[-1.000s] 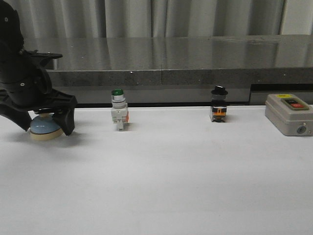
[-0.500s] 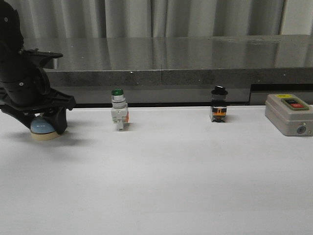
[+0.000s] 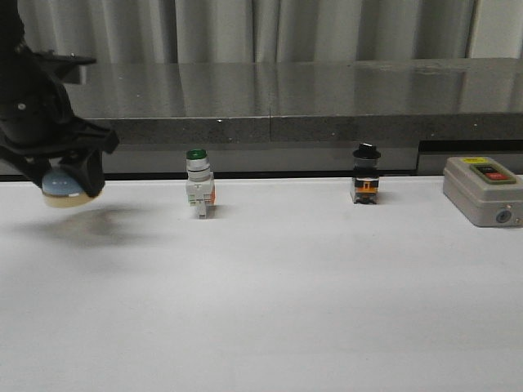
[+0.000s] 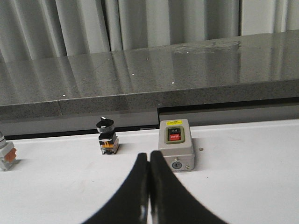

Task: Place and press bell with both arms
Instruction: 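Lift the bell with the left gripper and carry it toward table center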

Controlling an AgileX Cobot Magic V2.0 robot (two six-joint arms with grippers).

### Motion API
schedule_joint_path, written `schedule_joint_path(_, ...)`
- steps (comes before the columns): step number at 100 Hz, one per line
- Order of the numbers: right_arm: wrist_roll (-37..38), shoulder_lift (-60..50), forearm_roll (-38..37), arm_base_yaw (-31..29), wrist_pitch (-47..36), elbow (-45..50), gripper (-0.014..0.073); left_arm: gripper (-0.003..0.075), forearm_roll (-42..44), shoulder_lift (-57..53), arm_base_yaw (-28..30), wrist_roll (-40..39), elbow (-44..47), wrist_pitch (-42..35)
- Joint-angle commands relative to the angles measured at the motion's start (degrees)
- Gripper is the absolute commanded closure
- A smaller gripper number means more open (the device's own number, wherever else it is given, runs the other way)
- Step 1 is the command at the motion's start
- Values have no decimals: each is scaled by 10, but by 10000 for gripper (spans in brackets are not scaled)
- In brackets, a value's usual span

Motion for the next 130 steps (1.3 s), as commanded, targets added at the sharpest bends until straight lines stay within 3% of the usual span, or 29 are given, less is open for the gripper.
schedule_joint_path(1, -3, -9, -7, -3, -49, -11, 658, 502, -11, -68, -4, -1, -14, 12)
schedule_joint_path(25, -3, -9, -7, -3, -49, -11, 658, 502, -20, -155, -36, -1, -14, 101)
schedule_joint_path(56, -3, -9, -7, -3, -49, -11, 658, 502, -23, -183, -155, -1, -14, 104)
schedule_joint_path(79, -3, -9, -7, -3, -49, -11, 658, 502, -23, -157, -235, -1, -14, 38)
schedule_joint_path(130, -3, -9, -7, -3, -49, -11, 658, 501, -21, -27, -312, -1, -15, -68)
